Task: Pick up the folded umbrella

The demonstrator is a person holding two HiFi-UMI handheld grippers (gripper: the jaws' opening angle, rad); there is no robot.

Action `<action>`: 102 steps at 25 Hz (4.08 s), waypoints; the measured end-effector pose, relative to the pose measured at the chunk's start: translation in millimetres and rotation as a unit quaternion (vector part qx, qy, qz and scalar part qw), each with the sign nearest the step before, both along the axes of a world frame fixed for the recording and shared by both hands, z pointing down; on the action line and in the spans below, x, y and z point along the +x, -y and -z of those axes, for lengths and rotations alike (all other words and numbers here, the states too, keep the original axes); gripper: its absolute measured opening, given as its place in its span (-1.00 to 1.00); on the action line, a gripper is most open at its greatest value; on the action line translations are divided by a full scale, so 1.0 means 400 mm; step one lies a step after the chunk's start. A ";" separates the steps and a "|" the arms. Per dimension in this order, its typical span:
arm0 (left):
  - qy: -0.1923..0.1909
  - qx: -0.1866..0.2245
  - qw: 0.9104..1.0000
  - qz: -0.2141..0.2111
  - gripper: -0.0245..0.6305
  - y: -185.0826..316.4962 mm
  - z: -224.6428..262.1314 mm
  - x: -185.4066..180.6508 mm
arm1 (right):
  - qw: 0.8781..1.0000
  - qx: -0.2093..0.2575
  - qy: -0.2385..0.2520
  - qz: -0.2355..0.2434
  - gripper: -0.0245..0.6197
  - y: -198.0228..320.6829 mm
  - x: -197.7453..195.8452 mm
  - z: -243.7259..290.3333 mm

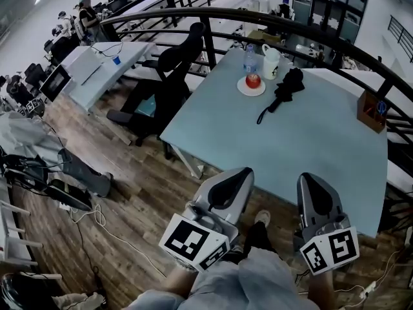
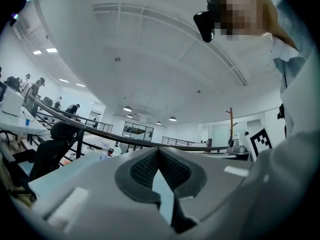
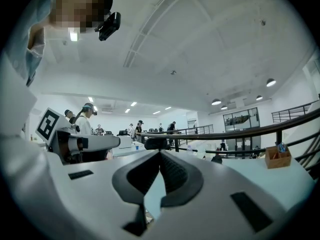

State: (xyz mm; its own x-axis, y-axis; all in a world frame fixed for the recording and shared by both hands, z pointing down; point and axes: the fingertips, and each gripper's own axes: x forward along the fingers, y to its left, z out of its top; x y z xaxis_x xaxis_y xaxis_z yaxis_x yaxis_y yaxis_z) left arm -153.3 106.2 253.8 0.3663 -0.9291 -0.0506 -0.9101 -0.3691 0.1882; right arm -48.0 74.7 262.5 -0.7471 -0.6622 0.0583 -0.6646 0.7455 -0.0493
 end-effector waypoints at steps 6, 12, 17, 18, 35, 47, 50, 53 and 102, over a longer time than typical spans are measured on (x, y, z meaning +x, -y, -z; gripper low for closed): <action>0.004 -0.002 1.000 0.009 -0.91 0.107 0.008 0.004 | 1.000 0.001 -0.002 0.010 -0.92 0.109 0.007 0.009; 0.011 -0.005 1.000 0.011 -0.91 0.233 0.017 0.030 | 1.000 -0.003 0.013 0.003 -0.92 0.238 0.043 0.016; 0.020 -0.004 1.000 0.011 -0.91 0.333 0.026 0.055 | 1.000 -0.001 0.020 -0.006 -0.92 0.337 0.081 0.023; 0.019 -0.005 1.000 0.012 -0.91 0.352 0.026 0.059 | 1.000 -0.001 0.020 -0.006 -0.92 0.355 0.089 0.023; 0.039 -0.038 0.998 0.023 -0.91 0.679 -0.013 0.125 | 0.999 -0.038 0.025 -0.026 -0.92 0.628 0.251 -0.036; 0.017 -0.073 0.997 0.000 -0.91 0.865 -0.069 0.141 | 0.996 -0.077 0.035 -0.015 -0.92 0.714 0.273 -0.120; 0.013 -0.082 0.996 -0.015 -0.91 0.916 -0.084 0.147 | 0.995 -0.087 0.036 -0.021 -0.92 0.730 0.285 -0.138; 0.037 -0.091 0.995 -0.028 -0.91 0.977 -0.111 0.154 | 0.995 -0.090 0.034 -0.028 -0.92 0.756 0.294 -0.151; 0.218 -0.437 0.855 -0.173 -0.13 1.586 -0.759 0.184 | 0.978 -0.162 0.001 -0.129 -0.92 0.885 0.257 -0.362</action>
State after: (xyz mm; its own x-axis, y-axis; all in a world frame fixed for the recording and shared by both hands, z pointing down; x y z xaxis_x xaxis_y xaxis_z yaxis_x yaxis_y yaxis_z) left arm -79.6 -528.2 557.3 0.4339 -0.3740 0.8197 -0.8287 -0.5227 0.2002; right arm 54.6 -279.4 407.1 -0.5584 -0.7751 0.2958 -0.8280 0.4983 -0.2571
